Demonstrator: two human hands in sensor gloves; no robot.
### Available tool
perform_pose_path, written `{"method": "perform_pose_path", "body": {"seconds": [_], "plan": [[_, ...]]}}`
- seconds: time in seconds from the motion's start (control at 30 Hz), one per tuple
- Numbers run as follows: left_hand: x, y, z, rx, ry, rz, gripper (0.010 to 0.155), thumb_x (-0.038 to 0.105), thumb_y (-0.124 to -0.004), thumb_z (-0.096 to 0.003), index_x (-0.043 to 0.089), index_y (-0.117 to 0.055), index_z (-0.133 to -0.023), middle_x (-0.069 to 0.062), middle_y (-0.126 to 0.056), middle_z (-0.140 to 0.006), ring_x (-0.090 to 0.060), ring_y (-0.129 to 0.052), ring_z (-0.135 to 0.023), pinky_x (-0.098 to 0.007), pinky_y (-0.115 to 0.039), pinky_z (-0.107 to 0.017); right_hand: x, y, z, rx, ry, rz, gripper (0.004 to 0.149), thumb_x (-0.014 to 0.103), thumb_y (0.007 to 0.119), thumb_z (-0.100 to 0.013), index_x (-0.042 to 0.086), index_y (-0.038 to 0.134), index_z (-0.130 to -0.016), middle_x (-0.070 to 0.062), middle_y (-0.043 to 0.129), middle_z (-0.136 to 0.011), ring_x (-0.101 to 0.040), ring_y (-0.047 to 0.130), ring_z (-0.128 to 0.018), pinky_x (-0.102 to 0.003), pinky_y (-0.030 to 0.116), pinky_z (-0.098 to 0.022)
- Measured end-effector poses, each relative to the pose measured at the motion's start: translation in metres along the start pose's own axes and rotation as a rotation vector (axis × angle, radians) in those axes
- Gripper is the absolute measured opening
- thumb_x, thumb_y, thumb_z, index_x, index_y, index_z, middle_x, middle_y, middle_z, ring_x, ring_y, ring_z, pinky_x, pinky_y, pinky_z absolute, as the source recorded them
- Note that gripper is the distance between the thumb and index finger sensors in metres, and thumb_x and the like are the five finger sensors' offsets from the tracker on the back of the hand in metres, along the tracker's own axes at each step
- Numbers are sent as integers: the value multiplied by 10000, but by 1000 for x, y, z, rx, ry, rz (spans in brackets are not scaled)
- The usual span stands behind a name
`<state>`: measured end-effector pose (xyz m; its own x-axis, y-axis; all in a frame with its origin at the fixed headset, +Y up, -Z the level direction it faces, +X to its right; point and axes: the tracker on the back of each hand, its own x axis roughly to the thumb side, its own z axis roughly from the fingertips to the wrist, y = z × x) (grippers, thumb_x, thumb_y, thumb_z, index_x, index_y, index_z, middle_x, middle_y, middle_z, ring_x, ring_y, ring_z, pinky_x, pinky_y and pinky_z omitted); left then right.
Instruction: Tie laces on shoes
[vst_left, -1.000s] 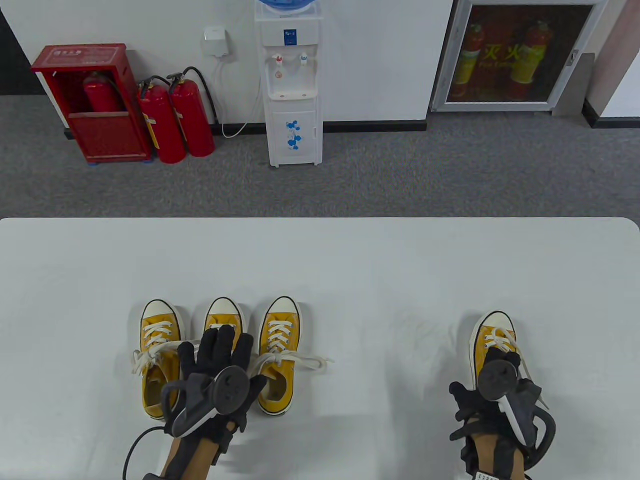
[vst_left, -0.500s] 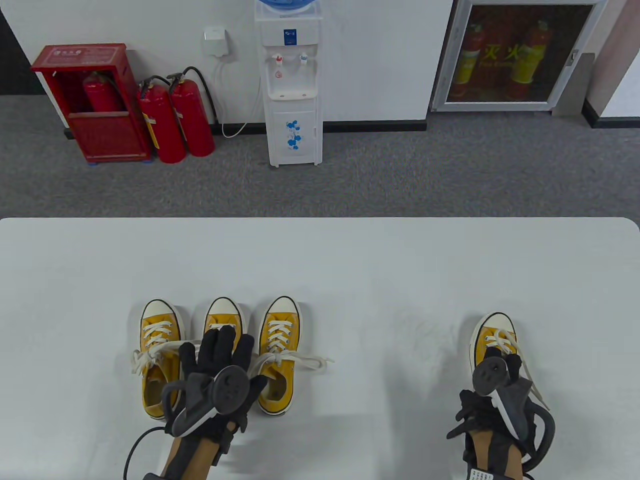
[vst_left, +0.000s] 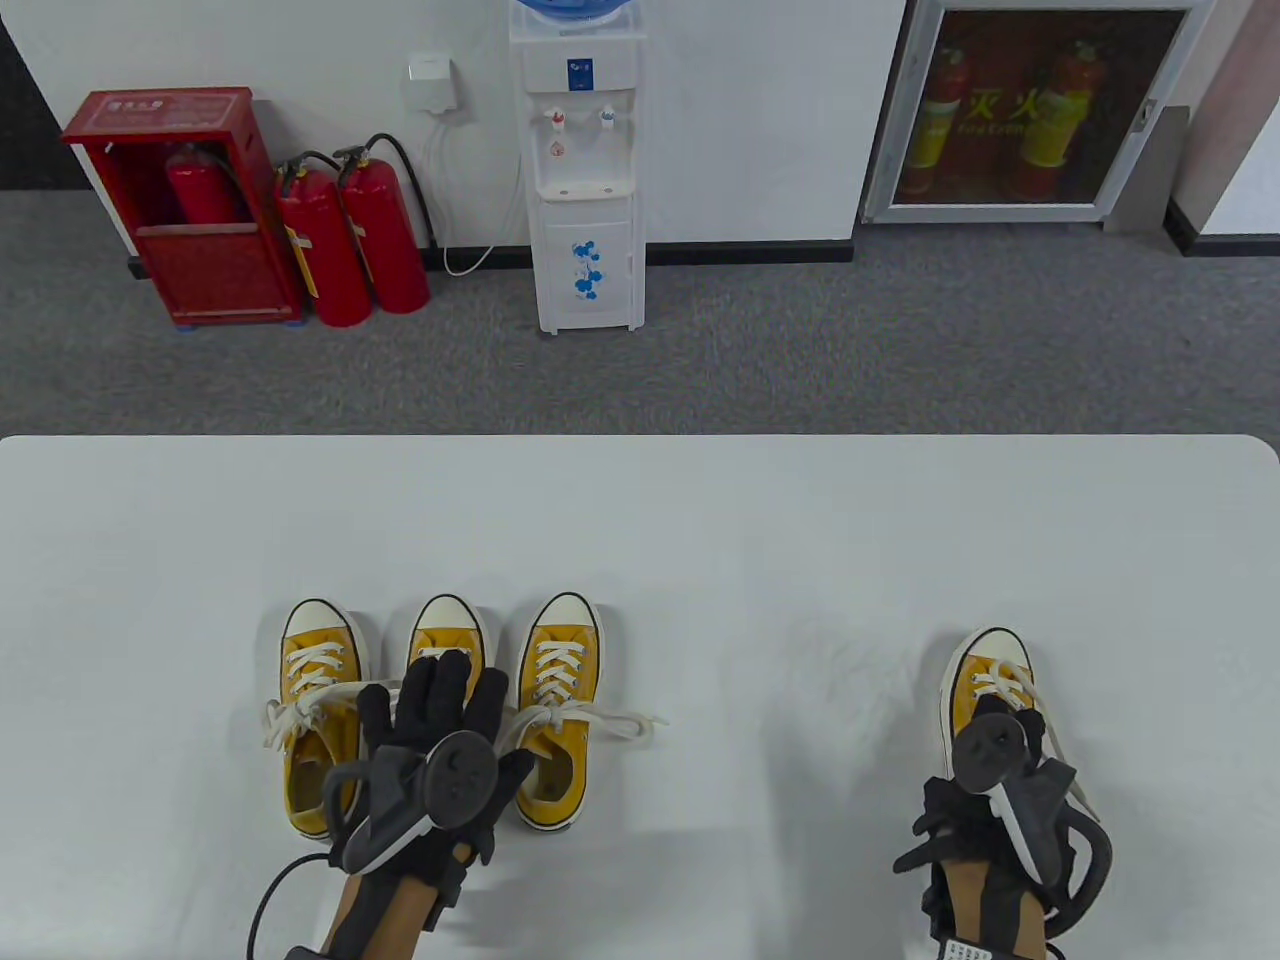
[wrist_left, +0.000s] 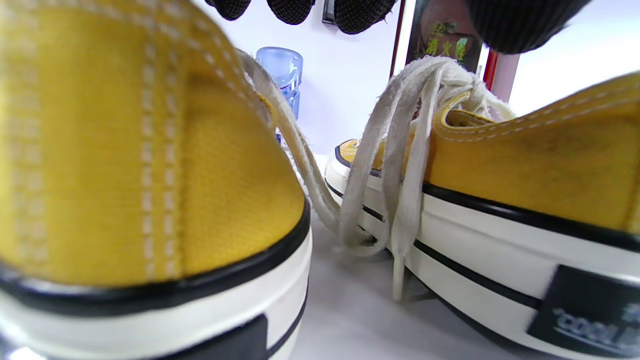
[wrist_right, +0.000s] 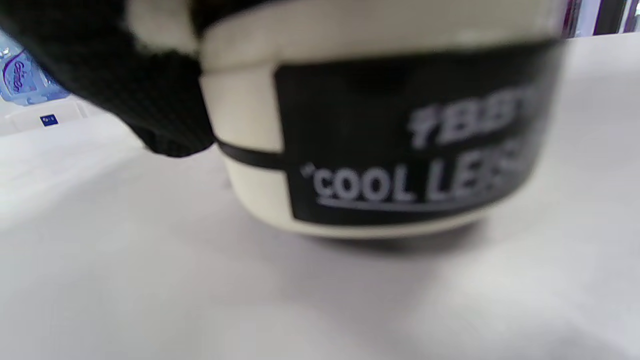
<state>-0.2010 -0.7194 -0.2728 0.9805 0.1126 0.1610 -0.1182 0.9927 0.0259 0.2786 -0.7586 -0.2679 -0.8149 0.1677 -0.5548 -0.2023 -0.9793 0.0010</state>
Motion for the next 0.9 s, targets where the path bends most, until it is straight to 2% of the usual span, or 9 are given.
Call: {"method": "perform_pose_path", "body": {"seconds": [0.07,0.27,0.43,0.67,0.9], "plan": [[0,0,0,0,1,0,822,655,-667,-480,300,-379,-1163,-122,-267,-1264,-497,-316,-1176,-815,-185,-720,0,-2,1,-9,3,-19,940,453,928,-420,308,279,-1084,-53,213,-1155,-504,769,-905,-604,759,-553],[-1,0,0,3,5,1,821,653,-668,-481,299,-380,-1162,-152,-266,-1260,-497,-317,-1176,-815,-184,-719,7,-12,9,-67,-30,-83,942,458,924,-421,295,275,-1084,-61,218,-1151,-509,775,-895,-600,764,-543],[-1,0,0,3,4,-3,822,654,-667,-480,299,-380,-1163,-152,-267,-1260,-495,-316,-1177,-815,-183,-720,30,-26,21,-120,-89,-82,940,457,919,-422,287,274,-1084,-67,218,-1149,-515,774,-893,-601,765,-542],[-1,1,0,10,7,-2,821,653,-668,-480,298,-382,-1162,-152,-268,-1260,-499,-315,-1176,-816,-183,-718,71,-37,42,-84,-162,-140,936,463,908,-428,282,267,-1085,-71,213,-1148,-512,773,-894,-597,771,-540],[-1,1,0,13,3,0,820,652,-668,-481,296,-383,-1163,-151,-268,-1260,-497,-316,-1176,-816,-184,-718,117,-25,62,-11,-222,-183,934,466,893,-435,265,252,-1084,-80,204,-1144,-518,773,-890,-595,775,-537]]}}
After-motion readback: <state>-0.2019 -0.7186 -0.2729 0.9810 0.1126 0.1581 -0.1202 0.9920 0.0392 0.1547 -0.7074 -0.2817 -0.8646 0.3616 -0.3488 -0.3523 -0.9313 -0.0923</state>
